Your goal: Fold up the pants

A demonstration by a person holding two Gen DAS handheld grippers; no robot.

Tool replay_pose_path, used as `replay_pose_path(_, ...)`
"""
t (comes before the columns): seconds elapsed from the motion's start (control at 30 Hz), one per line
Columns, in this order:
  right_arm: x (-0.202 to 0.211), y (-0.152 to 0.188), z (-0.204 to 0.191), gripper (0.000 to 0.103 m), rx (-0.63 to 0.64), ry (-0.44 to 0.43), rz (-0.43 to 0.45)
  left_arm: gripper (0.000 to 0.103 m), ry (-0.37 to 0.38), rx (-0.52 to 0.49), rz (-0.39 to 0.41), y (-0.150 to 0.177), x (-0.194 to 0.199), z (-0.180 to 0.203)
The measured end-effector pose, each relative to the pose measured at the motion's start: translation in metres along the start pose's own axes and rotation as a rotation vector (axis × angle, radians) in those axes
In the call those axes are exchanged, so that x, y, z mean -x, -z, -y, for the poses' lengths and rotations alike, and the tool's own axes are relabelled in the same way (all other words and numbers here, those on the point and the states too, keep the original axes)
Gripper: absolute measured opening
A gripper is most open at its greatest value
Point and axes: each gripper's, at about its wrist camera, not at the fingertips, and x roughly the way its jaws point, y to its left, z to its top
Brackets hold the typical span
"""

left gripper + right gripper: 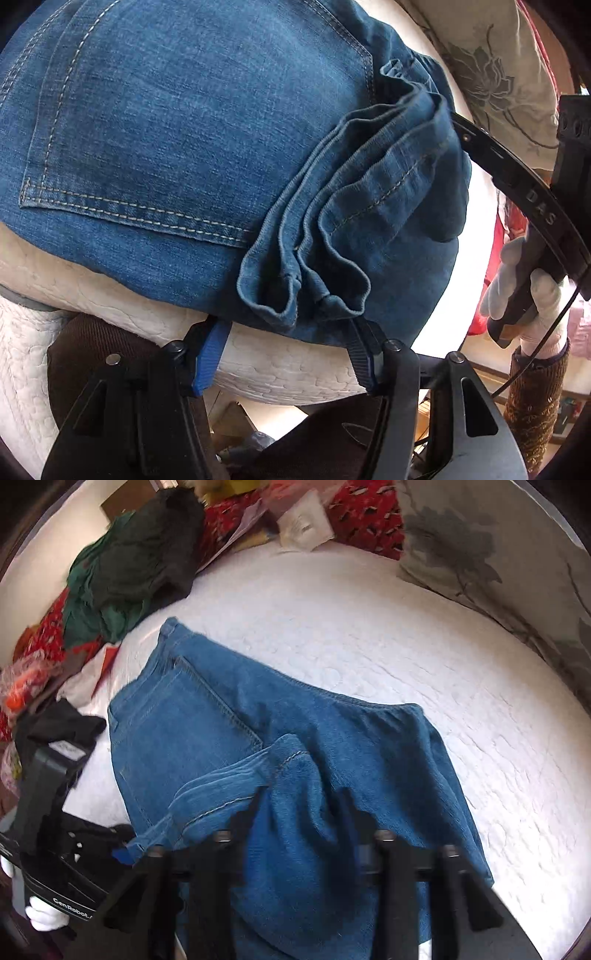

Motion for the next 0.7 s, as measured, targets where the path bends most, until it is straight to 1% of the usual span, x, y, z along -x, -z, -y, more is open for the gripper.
replay_pose_path(0.03, -0.001, -0.004, -0.006, 0.007, 0.029, 0.014, -0.005, 0.046, -0.012, -0.001, 0.01, 0.004, 0.004, 0.001)
replay_pose_path(0.07, 0.003, -0.009, -0.011, 0.007, 0.054, 0.013, 0.018, 0.041, -0.028, -0.009, 0.021, 0.008, 0.007, 0.002)
replay_pose_path(0.1, 0.008, -0.014, -0.012, 0.007, 0.062, 0.014, 0.061, 0.039, -0.056, -0.006, 0.036, 0.011, 0.008, 0.004)
replay_pose_path(0.13, 0.007, -0.02, -0.007, 0.007, 0.045, 0.024, 0.088, 0.039, -0.087, 0.008, 0.053, 0.012, 0.007, 0.002)
replay_pose_path(0.17, -0.003, -0.025, 0.001, 0.008, 0.021, 0.033, 0.056, 0.04, -0.092, 0.019, 0.051, 0.011, 0.002, -0.001)
replay_pose_path(0.2, -0.019, -0.029, 0.009, 0.011, 0.003, 0.045, -0.004, 0.04, -0.08, 0.042, 0.041, 0.009, -0.001, -0.003)
replay_pose_path(0.23, -0.027, -0.03, 0.012, 0.012, -0.003, 0.05, -0.035, 0.04, -0.069, 0.059, 0.036, 0.008, 0.0, -0.003)
replay_pose_path(0.27, -0.026, -0.032, 0.013, 0.014, -0.012, 0.03, -0.038, 0.04, -0.071, 0.05, 0.033, 0.008, 0.002, -0.002)
replay_pose_path(0.3, -0.016, -0.032, 0.016, 0.017, -0.027, -0.005, -0.023, 0.04, -0.079, 0.039, 0.038, 0.011, 0.006, 0.0)
replay_pose_path(0.33, -0.002, -0.032, 0.02, 0.017, -0.045, -0.042, 0.006, 0.039, -0.076, 0.029, 0.045, 0.014, 0.012, -0.001)
replay_pose_path(0.37, 0.017, -0.029, 0.027, 0.021, -0.067, -0.07, 0.043, 0.039, -0.058, 0.015, 0.044, 0.019, 0.017, 0.004)
replay_pose_path(0.4, 0.036, -0.024, 0.037, 0.03, -0.098, -0.082, 0.083, 0.039, -0.034, 0.002, 0.043, 0.024, 0.021, 0.01)
replay_pose_path(0.43, 0.05, -0.018, 0.048, 0.039, -0.134, -0.055, 0.115, 0.039, -0.012, -0.016, 0.049, 0.03, 0.022, 0.019)
replay_pose_path(0.47, 0.062, -0.01, 0.06, 0.041, -0.168, -0.028, 0.129, 0.039, -0.001, -0.044, 0.062, 0.035, 0.024, 0.031)
replay_pose_path(0.53, 0.07, 0.011, 0.082, 0.042, -0.242, -0.004, 0.106, 0.039, -0.005, -0.117, 0.081, 0.039, 0.022, 0.059)
replay_pose_path(0.6, 0.066, 0.032, 0.097, 0.042, -0.301, 0.045, 0.068, 0.039, -0.034, -0.18, 0.09, 0.037, 0.011, 0.086)
replay_pose_path(0.63, 0.064, 0.043, 0.103, 0.042, -0.332, 0.052, 0.062, 0.039, -0.039, -0.202, 0.081, 0.036, 0.003, 0.097)
replay_pose_path(0.7, 0.058, 0.059, 0.113, 0.042, -0.403, 0.066, 0.066, 0.039, -0.04, -0.216, 0.044, 0.03, -0.013, 0.116)
